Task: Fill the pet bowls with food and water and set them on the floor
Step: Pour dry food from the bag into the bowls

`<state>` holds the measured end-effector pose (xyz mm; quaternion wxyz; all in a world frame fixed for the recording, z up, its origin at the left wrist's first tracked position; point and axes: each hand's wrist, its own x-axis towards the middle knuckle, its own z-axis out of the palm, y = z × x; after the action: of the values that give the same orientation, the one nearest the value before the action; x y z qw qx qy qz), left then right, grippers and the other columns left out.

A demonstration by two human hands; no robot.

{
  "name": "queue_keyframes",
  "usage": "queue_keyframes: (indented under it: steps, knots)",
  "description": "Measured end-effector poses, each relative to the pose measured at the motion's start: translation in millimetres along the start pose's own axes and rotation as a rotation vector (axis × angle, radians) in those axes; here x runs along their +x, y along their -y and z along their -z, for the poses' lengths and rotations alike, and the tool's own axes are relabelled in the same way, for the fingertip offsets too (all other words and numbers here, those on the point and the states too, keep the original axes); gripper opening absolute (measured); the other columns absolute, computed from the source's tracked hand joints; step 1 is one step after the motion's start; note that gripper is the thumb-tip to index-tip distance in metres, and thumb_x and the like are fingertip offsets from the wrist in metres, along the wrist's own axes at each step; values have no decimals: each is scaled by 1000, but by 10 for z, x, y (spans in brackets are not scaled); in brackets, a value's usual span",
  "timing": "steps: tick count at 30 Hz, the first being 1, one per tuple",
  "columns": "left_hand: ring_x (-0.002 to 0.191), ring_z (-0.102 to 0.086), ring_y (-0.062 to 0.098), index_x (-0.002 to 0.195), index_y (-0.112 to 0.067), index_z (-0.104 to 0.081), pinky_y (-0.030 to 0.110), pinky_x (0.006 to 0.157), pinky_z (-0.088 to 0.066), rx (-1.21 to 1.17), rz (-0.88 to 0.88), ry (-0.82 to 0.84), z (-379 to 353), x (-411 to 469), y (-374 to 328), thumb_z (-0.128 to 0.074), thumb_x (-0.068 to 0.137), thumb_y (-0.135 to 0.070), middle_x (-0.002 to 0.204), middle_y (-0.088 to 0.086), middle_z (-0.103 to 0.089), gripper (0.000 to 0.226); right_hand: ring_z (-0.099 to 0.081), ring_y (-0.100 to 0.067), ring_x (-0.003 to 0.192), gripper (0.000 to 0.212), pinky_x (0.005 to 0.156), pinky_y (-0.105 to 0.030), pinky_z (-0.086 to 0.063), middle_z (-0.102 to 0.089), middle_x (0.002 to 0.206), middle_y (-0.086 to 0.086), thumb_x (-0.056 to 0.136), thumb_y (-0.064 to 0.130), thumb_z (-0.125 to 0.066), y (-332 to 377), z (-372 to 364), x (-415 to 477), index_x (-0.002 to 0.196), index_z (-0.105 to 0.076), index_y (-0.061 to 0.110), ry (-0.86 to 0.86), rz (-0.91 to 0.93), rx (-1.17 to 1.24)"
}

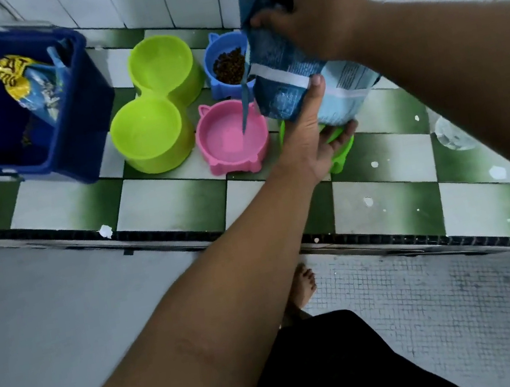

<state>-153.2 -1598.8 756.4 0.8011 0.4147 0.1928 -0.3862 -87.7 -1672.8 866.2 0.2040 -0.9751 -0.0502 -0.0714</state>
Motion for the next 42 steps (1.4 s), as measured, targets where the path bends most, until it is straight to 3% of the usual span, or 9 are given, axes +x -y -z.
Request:
queue_keyframes:
  steps: [8, 12, 16, 20, 23, 26, 31, 35, 42]
  knots:
    - [110, -57, 33, 142, -12, -51, 49, 99, -54, -76, 37, -11, 247, -88, -115, -66, 95, -49, 127, 17, -55, 62, -59, -26, 102, 34, 85, -34, -44, -66, 113, -12, 94, 35, -59, 292, -349, 125, 114, -64, 8, 35, -34, -1]
    - [120, -54, 40, 127, -13, -54, 47, 81, -63, -171, 57, 33, 287, -97, -152, -65, 94, -53, 129, 20, -52, 52, -60, -26, 103, 33, 85, -34, -45, -66, 115, -12, 95, 35, -59, 354, -450, 189, 116, -63, 10, 53, -34, -1]
    - [129, -52, 43, 138, -12, -52, 51, 83, -62, -209, 60, 45, 281, -71, -179, -67, 94, -50, 143, 21, -49, 60, -59, -29, 102, 34, 81, -33, -42, -65, 112, -14, 94, 37, -59, 366, -511, 269, 114, -62, 10, 59, -26, -21]
    - [128, -52, 40, 141, -11, -52, 43, 75, -63, -204, 64, 18, 268, -55, -191, -68, 93, -50, 134, 18, -52, 64, -53, -21, 93, 31, 76, -28, -36, -64, 111, -13, 94, 35, -59, 376, -547, 314, 113, -62, 11, 59, -16, -9]
    - [126, -52, 40, 141, -11, -51, 46, 84, -62, -205, 62, 17, 291, -52, -182, -66, 95, -49, 130, 17, -52, 61, -47, -16, 89, 31, 75, -27, -32, -64, 110, -12, 93, 34, -61, 390, -577, 316, 111, -63, 9, 60, 3, -20]
    - [119, -54, 37, 126, -13, -56, 48, 99, -54, -173, 73, 35, 329, -49, -146, -67, 95, -48, 123, 16, -54, 48, -47, -14, 89, 30, 74, -25, -30, -63, 106, -9, 92, 35, -62, 370, -589, 301, 109, -64, 10, 48, -4, -24]
    - [113, -55, 37, 135, -12, -54, 49, 98, -54, -165, 67, 40, 330, -99, -150, -69, 93, -49, 127, 17, -53, 58, -44, -14, 88, 30, 73, -24, -28, -60, 102, -7, 92, 35, -60, 362, -559, 263, 108, -63, 9, 38, -4, -44]
    - [124, -54, 40, 138, -10, -52, 50, 101, -53, -133, 74, 46, 320, -148, -180, -68, 93, -50, 124, 17, -53, 62, -46, -15, 88, 32, 73, -27, -31, -62, 106, -9, 93, 35, -60, 378, -537, 246, 111, -63, 9, 22, -11, -26]
    - [110, -56, 36, 114, -13, -57, 49, 102, -53, -73, 89, 54, 378, -173, -202, -66, 95, -48, 115, 15, -55, 41, -47, -14, 89, 33, 74, -28, -33, -64, 110, -10, 92, 36, -60, 406, -550, 206, 111, -63, 9, -7, -23, -7]
